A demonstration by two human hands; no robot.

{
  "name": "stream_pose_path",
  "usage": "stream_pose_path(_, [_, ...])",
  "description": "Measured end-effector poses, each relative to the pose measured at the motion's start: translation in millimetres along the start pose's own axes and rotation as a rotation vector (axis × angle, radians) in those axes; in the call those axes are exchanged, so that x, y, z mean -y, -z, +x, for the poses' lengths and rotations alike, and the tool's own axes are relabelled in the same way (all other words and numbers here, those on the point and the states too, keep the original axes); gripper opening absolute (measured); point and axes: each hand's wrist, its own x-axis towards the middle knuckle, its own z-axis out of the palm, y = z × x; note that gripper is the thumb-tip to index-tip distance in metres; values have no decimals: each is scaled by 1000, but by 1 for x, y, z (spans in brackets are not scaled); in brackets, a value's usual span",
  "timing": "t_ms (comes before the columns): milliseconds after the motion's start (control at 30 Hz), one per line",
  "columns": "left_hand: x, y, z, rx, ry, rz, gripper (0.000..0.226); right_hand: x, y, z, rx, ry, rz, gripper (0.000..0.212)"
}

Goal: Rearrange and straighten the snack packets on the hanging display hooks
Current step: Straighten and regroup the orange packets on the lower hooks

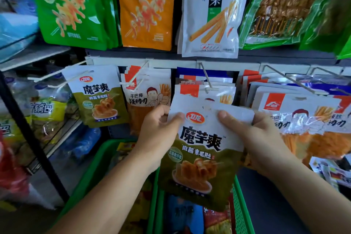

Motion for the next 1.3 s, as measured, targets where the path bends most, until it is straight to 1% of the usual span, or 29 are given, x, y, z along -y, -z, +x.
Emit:
stream_pose_path(67, [4, 15, -2, 23, 72, 60, 10, -9, -11, -8, 70, 8, -67, 29])
stream_pose_path(133, [9, 30, -7, 39, 82, 135, 22, -18, -29, -16, 100, 14, -137, 21])
stream_pose_path(167, [11, 39, -10, 23, 70, 165, 23, -24, -39, -16, 100, 11, -162, 17])
stream_pose_path(233, [15, 58, -13, -44, 41, 211, 20, -31, -58, -12, 98, -2, -186, 15])
stream_pose_path(300, [17, 77, -11, -111, 8, 200, 16, -31, -82, -5, 88, -38, -169, 14])
stream_pose_path(367, [17, 96, -7, -186, 1, 210, 9, -29, -107, 2, 83, -56, -165, 9])
stream_pose_path(500, [13, 134, 1, -341, -27, 281, 11, -26, -162, 19, 101, -47, -185, 8])
stream_pose_path(600, [7, 165, 7, -455, -86, 369, 23, -26, -203, 37, 126, -13, -222, 5])
stream_pose_path(667, [8, 180, 11, -512, -140, 445, 39, -27, -231, 50, 149, 9, -251, 10])
stream_pose_path(700, [9, 185, 14, -526, -153, 473, 48, -28, -244, 57, 162, 17, -265, 7])
stream_pose_path(733, [9, 190, 17, -526, -161, 497, 55, -27, -256, 64, 167, 21, -271, 5])
stream_pose_path(800, [12, 200, 23, -498, -180, 542, 61, -26, -276, 80, 174, 41, -299, 14])
stream_pose_path(867, [13, 209, 31, -477, -187, 573, 64, -25, -289, 94, 192, 74, -339, 9])
stream_pose_path(967, [14, 217, 39, -461, -214, 581, 64, -28, -306, 110, 232, 112, -373, 8])
stream_pose_path(1033, [16, 215, 39, -480, -249, 553, 59, -33, -314, 114, 250, 121, -386, 8])
stream_pose_path(1100, [18, 214, 34, -545, -274, 507, 54, -39, -316, 115, 294, 131, -381, 12])
stream_pose_path(1167, [21, 215, 28, -634, -334, 513, 46, -42, -316, 112, 337, 161, -403, 17])
stream_pose_path(1233, [23, 218, 22, -715, -402, 551, 37, -42, -317, 112, 329, 190, -406, 20])
stream_pose_path(1300, [20, 222, 18, -782, -457, 564, 33, -37, -322, 111, 305, 176, -364, 18])
